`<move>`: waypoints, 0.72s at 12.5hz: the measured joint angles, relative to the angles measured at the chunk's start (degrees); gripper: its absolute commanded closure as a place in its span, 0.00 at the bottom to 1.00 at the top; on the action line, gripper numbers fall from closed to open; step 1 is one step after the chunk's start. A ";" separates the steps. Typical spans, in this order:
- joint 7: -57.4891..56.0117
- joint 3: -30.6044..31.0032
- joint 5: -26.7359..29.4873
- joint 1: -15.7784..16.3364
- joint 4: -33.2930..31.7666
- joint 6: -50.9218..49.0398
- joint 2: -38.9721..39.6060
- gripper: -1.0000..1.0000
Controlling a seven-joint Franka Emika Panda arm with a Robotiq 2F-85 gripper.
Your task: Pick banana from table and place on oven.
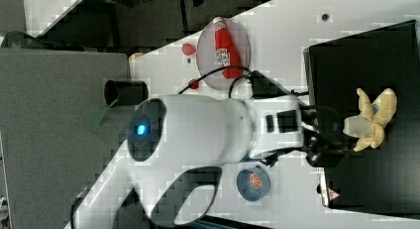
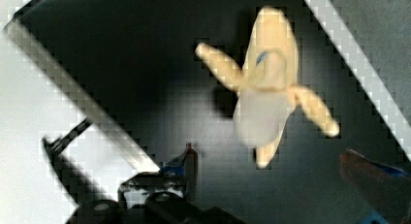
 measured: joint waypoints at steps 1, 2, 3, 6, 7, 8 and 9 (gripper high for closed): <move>0.00 0.56 -0.09 0.38 0.34 -1.44 -1.82 0.00; 0.22 1.65 -0.10 0.84 0.50 -3.08 -4.41 0.00; 0.87 3.72 -0.84 0.97 0.56 -6.27 -7.53 0.00; 9.23 10.71 -3.39 2.83 1.29 -17.01 -17.05 0.00; 14.49 12.86 -3.41 4.18 1.34 -19.59 -19.64 0.00; 20.73 16.84 -3.68 4.29 1.57 -21.08 -21.56 0.00; 26.70 20.79 -4.03 5.01 2.24 -22.65 -22.57 0.00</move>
